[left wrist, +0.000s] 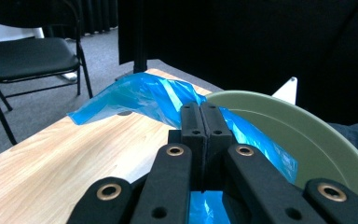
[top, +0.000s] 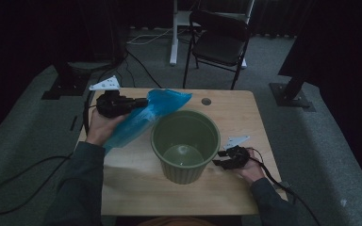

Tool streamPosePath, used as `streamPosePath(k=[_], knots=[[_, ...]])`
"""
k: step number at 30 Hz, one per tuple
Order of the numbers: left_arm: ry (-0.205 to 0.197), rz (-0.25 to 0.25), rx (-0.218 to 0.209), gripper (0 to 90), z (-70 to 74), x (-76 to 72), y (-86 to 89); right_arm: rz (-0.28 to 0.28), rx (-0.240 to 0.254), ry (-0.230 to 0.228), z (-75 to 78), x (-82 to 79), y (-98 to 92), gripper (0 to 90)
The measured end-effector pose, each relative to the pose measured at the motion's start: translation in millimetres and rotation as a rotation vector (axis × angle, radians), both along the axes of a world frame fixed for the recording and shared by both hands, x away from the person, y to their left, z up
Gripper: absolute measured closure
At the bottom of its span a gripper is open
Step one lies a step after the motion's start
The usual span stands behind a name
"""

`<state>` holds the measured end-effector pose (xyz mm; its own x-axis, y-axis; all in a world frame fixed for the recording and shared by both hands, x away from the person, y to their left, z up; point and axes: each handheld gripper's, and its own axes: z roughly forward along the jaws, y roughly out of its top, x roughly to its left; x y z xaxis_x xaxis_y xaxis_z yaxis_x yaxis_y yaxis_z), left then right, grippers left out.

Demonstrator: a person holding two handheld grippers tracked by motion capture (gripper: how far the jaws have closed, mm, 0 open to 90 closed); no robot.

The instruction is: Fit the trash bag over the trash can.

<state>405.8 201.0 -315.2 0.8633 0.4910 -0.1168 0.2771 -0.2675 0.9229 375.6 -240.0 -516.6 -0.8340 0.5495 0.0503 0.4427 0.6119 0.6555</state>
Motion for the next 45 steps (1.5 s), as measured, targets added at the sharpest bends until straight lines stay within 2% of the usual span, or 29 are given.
streamPosePath(k=[9,14,19,26,31,35,44,45], knots=[[-0.023,-0.066,-0.004,89.9,3.8,-10.0,-4.9,0.000,0.000,0.002,-0.1,0.1,-0.2,51.0],[-0.025,-0.094,0.019,89.8,4.2,-13.4,-9.9,0.001,0.000,0.004,-0.3,0.2,-0.2,51.0],[-0.032,-0.124,0.015,89.8,6.0,-17.1,-12.2,0.002,0.000,0.004,-0.4,0.3,-0.4,51.0],[-0.052,-0.163,-0.002,89.8,11.4,-26.4,-9.1,0.003,-0.003,0.006,-0.6,0.4,-0.5,51.0],[-0.055,-0.190,-0.031,89.8,14.2,-32.0,-3.4,0.005,-0.006,0.009,-0.9,0.5,-0.4,51.0],[-0.057,-0.209,-0.036,89.8,15.7,-37.0,-0.7,0.006,-0.006,0.011,-1.1,0.6,-0.1,51.0],[-0.068,-0.265,-0.008,89.8,18.8,-44.8,0.5,0.007,-0.006,0.011,-0.9,0.7,-0.3,51.0],[-0.068,-0.283,-0.011,89.8,18.7,-46.0,1.3,0.007,-0.005,0.010,-0.9,0.8,-0.3,51.0]])
